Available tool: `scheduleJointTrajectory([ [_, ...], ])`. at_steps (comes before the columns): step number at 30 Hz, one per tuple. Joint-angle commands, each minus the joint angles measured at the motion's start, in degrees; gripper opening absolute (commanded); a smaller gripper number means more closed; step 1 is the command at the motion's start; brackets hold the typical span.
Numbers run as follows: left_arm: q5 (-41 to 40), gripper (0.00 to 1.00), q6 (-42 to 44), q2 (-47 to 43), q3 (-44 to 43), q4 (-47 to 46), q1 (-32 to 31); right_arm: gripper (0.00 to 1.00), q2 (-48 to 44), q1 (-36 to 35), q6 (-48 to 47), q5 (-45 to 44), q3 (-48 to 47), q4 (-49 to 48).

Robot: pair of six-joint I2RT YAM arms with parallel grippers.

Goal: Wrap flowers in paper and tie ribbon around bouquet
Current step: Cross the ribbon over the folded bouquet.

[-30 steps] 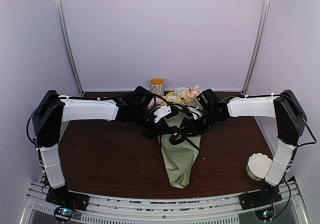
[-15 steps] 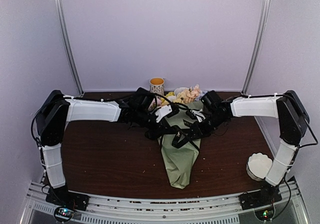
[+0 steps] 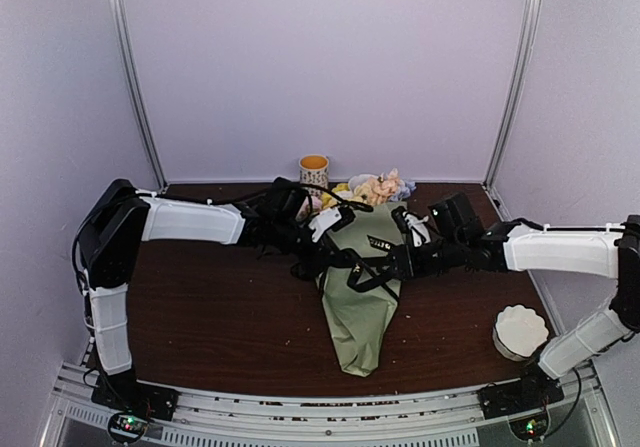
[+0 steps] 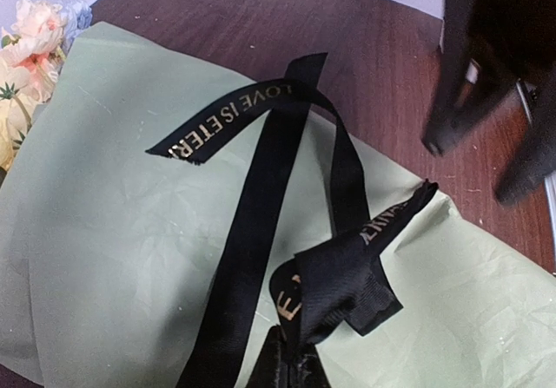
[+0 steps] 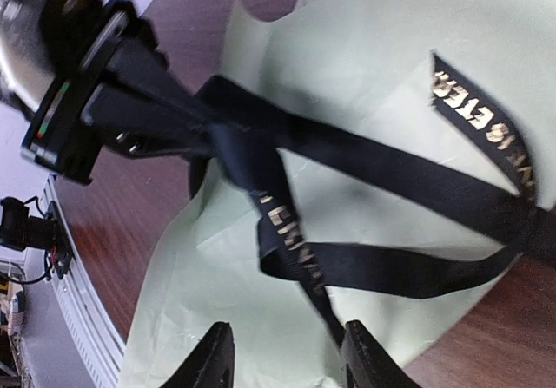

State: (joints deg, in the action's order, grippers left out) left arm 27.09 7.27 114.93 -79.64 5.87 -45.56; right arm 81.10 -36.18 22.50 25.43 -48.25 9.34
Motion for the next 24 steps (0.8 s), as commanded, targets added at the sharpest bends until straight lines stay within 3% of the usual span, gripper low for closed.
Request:
scheduleJointTrajectory([
  [1,1.3,0.00,-1.5,0.5,0.1,-4.1,0.5,0.42,-1.4,-6.8,6.1,-4.5,5.0,-17.5],
  [5,1.5,0.00,-1.8,0.6,0.3,-4.2,0.6,0.40,3.0,-9.0,8.6,-9.9,4.4,-18.6],
  [12,1.9,0.00,-2.8,0.6,0.6,-4.9,0.9,0.50,11.4,-9.4,13.1,-13.1,0.8,-18.8],
  [15,2.0,0.00,-3.0,0.7,0.8,-5.1,0.9,0.54,13.0,-9.3,14.5,-12.6,0.6,-20.9],
  [24,2.6,0.00,-3.7,0.9,0.7,-5.3,1.2,0.51,18.5,-9.5,15.5,-10.5,-3.7,-22.2],
])
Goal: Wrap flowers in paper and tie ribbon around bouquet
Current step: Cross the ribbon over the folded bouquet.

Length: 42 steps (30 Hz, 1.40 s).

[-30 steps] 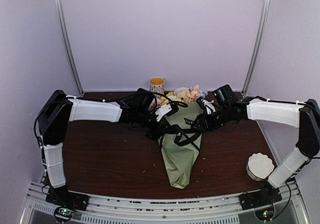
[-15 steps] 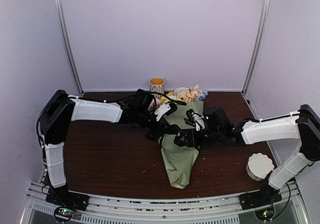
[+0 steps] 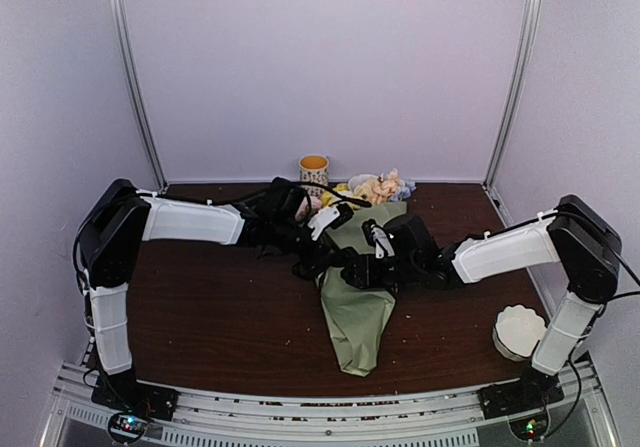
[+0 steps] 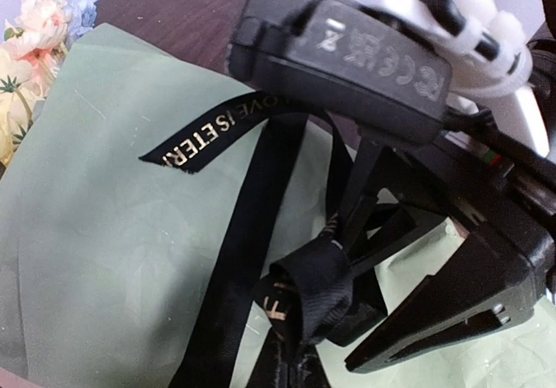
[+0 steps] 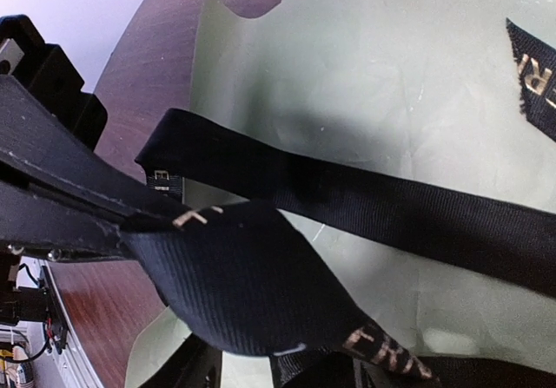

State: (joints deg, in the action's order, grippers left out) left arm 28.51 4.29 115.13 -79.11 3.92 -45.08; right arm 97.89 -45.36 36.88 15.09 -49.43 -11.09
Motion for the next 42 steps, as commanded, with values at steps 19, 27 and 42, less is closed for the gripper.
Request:
scheduleJointTrajectory([
  [19,-0.3,0.00,-2.5,1.5,1.9,-4.1,2.4,0.00,-14.7,-1.8,-9.6,24.8,3.5,12.2],
  [27,4.3,0.22,-0.6,0.6,2.9,-1.9,2.3,0.00,-18.0,-0.5,-12.9,20.9,3.5,22.8],
  [42,15.5,0.78,3.6,-7.5,3.3,8.6,7.1,0.00,-16.4,1.7,-11.8,20.8,4.1,22.8],
])
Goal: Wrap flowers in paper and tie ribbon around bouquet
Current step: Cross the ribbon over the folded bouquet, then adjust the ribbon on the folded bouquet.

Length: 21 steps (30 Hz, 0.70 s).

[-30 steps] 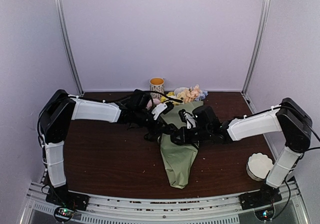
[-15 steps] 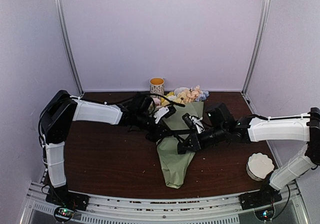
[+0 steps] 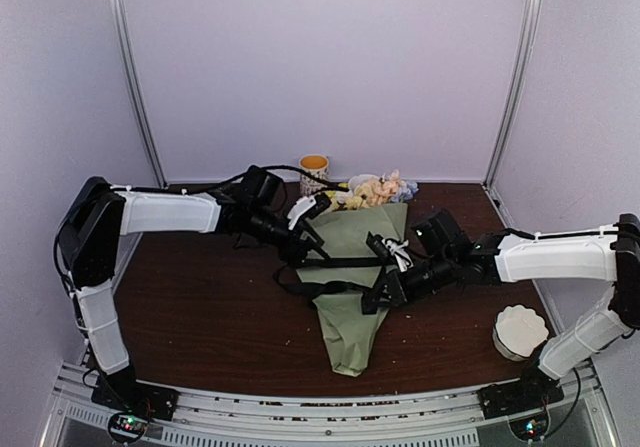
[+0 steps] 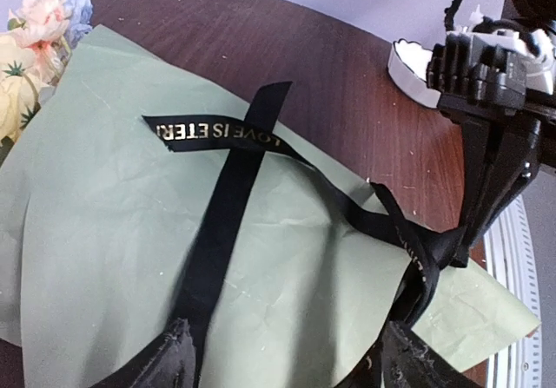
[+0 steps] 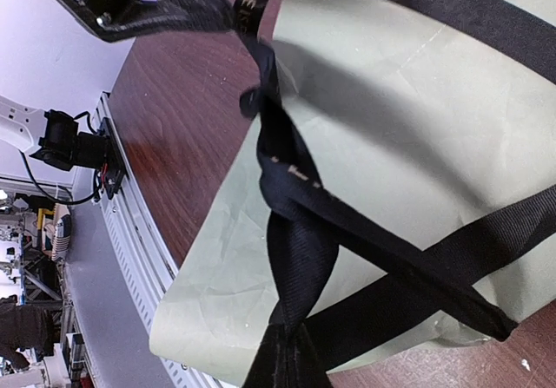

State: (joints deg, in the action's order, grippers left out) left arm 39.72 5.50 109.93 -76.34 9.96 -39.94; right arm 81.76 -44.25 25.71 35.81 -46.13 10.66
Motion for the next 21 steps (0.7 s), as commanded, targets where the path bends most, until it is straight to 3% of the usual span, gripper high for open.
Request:
scheduleJointTrajectory([
  [1,2.9,0.76,2.2,-2.2,0.1,3.0,2.2,0.00,-0.2,0.6,-0.7,0.1,0.7,1.2],
  [5,-4.7,0.67,1.1,0.4,-4.7,6.7,2.7,0.00,0.1,0.7,-0.9,0.1,0.1,1.3],
  [13,-14.7,0.70,9.5,9.7,-13.1,22.2,1.9,0.00,-0.2,0.7,-1.9,-1.4,-1.4,4.4],
  [18,-19.8,0.73,10.9,11.9,-13.1,23.4,0.4,0.00,-0.6,0.8,-2.4,-2.2,-2.3,6.2],
  [21,-21.4,0.66,10.9,12.4,-12.7,23.2,-0.1,0.00,-0.4,0.8,-2.9,-2.7,-3.2,7.5],
])
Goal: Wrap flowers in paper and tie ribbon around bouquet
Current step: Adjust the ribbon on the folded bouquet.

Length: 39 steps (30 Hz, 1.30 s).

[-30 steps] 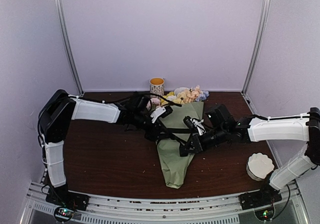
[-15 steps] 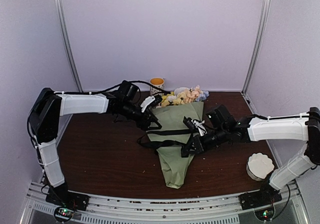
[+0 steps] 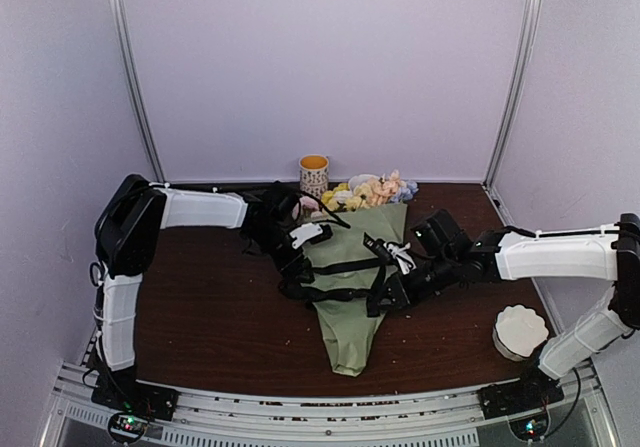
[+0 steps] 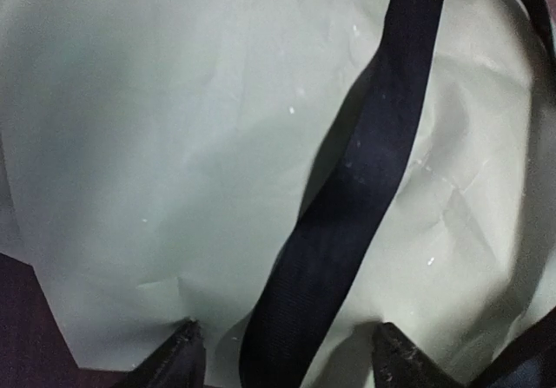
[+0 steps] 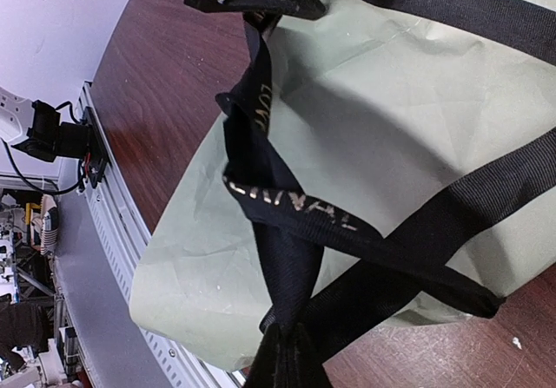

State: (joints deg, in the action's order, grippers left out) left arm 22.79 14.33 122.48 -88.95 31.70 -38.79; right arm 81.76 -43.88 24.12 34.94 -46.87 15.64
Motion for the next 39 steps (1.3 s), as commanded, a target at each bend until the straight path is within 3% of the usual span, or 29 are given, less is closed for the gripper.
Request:
scheduleJointTrajectory([
  [1,-5.1,0.60,1.7,-0.1,0.2,1.1,-1.3,0.00,-0.2,0.5,-1.4,-2.0,-3.0,3.2],
  [5,-6.8,0.12,-0.3,-1.0,1.5,-1.1,-1.1,0.00,-0.6,0.9,-2.3,-3.4,-4.9,6.9],
  [7,-5.9,0.01,-2.3,-2.5,3.3,-4.3,-0.7,0.00,-1.2,1.5,-2.5,-3.8,-4.9,8.5],
  [11,-5.8,0.00,-7.6,-5.1,6.5,-10.4,1.4,0.00,-3.0,3.5,-3.4,-4.6,-4.6,13.1],
  [21,-17.3,0.00,-19.5,-11.3,18.4,-21.3,7.4,0.00,-9.2,7.2,-4.7,-3.7,-1.6,27.5],
  [30,-20.4,0.00,-22.5,-12.8,22.1,-24.2,9.8,0.00,-10.6,7.2,-6.7,-2.9,1.1,37.4],
  [33,-18.2,0.00,-22.3,-12.9,22.4,-25.2,9.8,0.06,-10.1,6.8,-8.2,2.2,1.1,36.4],
  [36,-17.0,0.00,-22.3,-13.4,23.1,-26.7,9.8,0.31,-10.2,6.5,-7.8,5.7,1.6,32.4],
  [39,-15.7,0.00,-22.0,-14.2,23.9,-27.5,9.8,0.50,-11.8,7.0,-6.1,1.1,0.9,31.4],
])
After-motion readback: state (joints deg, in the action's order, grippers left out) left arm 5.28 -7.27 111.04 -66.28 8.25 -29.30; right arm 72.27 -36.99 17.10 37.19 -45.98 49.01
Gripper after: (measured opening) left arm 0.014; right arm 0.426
